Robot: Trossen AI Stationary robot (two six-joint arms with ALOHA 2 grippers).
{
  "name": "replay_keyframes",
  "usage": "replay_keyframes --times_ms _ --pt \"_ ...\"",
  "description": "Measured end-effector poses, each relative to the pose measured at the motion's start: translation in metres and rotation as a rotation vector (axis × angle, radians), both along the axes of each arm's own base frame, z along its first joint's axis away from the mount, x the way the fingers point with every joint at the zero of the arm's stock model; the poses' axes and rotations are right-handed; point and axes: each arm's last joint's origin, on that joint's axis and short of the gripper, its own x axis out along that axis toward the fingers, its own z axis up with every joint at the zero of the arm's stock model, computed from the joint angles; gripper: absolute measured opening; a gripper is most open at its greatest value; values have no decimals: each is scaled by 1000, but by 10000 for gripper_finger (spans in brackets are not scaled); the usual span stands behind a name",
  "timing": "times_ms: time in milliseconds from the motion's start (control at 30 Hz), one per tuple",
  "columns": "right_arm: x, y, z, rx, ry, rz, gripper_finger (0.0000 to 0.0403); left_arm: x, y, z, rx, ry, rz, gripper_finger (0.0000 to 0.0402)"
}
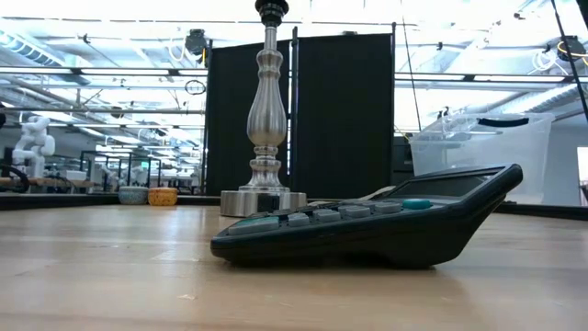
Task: Screw lightbulb
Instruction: Insert the light bulb into the lamp
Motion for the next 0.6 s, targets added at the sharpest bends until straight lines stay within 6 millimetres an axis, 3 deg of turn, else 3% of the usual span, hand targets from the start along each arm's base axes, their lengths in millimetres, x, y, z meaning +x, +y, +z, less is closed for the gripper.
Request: replay_keyframes --times_ms 600 --pt "15 6 -12 52 18 18 0 9 4 -5 -23 12 11 0"
